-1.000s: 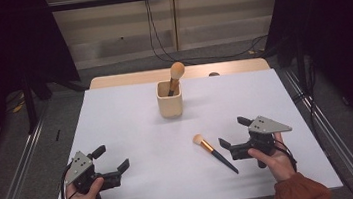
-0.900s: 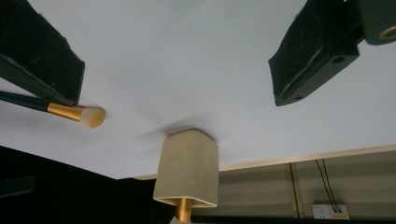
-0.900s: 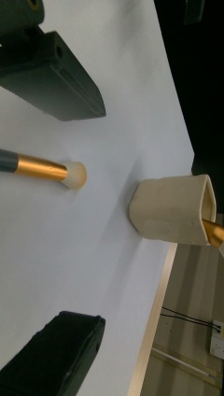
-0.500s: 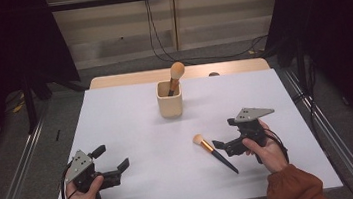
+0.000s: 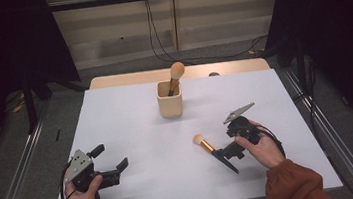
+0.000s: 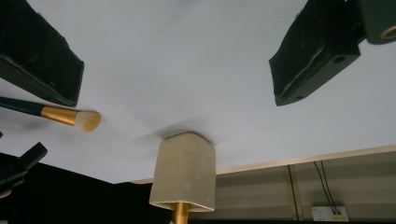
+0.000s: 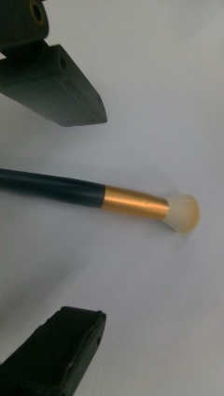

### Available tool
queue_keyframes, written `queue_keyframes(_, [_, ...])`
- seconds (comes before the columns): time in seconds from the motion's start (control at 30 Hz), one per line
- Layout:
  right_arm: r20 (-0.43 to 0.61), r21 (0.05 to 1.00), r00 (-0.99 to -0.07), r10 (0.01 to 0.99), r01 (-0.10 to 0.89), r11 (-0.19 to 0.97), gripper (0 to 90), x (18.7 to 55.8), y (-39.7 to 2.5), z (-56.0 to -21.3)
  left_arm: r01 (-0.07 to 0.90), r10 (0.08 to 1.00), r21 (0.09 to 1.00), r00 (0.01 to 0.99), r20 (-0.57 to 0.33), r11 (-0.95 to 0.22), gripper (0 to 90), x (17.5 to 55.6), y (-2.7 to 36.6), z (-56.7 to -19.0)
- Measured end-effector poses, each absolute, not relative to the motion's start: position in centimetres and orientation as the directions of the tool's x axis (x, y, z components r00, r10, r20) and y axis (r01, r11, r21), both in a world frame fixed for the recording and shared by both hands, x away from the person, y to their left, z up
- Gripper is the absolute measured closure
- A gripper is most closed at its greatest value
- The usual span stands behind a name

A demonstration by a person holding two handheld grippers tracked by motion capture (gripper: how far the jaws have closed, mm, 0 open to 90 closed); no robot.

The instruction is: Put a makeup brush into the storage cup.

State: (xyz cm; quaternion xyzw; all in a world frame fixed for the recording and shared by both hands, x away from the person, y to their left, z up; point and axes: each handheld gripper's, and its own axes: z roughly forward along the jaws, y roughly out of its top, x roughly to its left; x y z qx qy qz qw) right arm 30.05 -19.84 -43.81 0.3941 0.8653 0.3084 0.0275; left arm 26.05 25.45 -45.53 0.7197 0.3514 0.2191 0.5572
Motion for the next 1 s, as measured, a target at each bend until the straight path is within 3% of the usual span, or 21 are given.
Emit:
queue_keyframes(0.43, [0.156,0.422,-0.753,0.64,0.636,0.646,5.1,30.6,-17.4,-44.4,0.258,0.753,0.957,0.655,-0.071,-0.134,2.6,26.0,25.7,-45.4])
queue_keyframes(0.73, [0.119,0.268,-0.737,0.665,0.669,0.693,7.3,31.7,-16.1,-44.9,0.275,0.758,0.952,0.647,-0.078,-0.137,3.1,26.2,25.7,-45.6])
queue_keyframes(0.93, [0.116,0.227,-0.743,0.659,0.666,0.711,29.0,32.2,-15.3,-45.0,0.271,0.75,0.951,0.658,-0.067,-0.152,2.8,26.2,25.6,-45.6])
queue_keyframes(1.0, [0.106,0.22,-0.747,0.656,0.661,0.717,31.8,32.3,-15.0,-45.0,0.271,0.759,0.95,0.648,-0.062,-0.154,2.9,26.2,25.7,-45.7])
